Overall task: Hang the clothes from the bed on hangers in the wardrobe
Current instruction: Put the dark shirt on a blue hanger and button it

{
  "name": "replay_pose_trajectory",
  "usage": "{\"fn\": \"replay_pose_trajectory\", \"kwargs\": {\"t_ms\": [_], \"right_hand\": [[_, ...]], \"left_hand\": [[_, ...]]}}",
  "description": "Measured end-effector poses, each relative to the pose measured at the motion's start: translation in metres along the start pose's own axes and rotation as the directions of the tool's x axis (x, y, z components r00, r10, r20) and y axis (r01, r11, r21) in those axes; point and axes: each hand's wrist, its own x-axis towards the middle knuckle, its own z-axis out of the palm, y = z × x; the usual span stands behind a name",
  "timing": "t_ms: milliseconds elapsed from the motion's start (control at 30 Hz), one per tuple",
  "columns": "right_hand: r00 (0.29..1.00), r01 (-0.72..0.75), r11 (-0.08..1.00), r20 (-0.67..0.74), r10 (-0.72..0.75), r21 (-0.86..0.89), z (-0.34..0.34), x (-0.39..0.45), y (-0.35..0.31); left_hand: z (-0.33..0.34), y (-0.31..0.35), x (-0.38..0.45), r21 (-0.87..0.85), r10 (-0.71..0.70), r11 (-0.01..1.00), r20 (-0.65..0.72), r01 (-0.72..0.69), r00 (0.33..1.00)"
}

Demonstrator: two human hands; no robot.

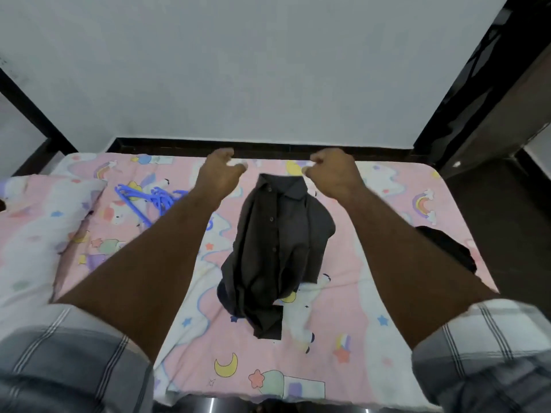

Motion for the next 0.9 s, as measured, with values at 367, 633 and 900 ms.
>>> {"fn": "replay_pose_trajectory", "kwargs": {"t_ms": [367, 633, 900], "right_hand": [[0.923, -0.268, 0.962, 0.274, 0.269, -0.041, 0.108, 0.013, 0.139], [0.874, -0.325, 0.946, 0.383, 0.299, 0.002, 0.175, 0.013, 0.189], [0.854, -0.35, 0.934, 0.434, 0.289, 0.067, 0.231, 0.005, 0.2]], "left_hand": [[0.113, -0.125, -0.018, 0.327, -0.261, 0.925, 0.18, 0.193, 0.948], [0.162, -0.183, -0.009, 0.453, -0.342, 0.864, 0.204, 0.221, 0.917], [0.201, -0.219, -0.016, 0.376, -0.395, 0.879, 0.233, 0.292, 0.888]]}}
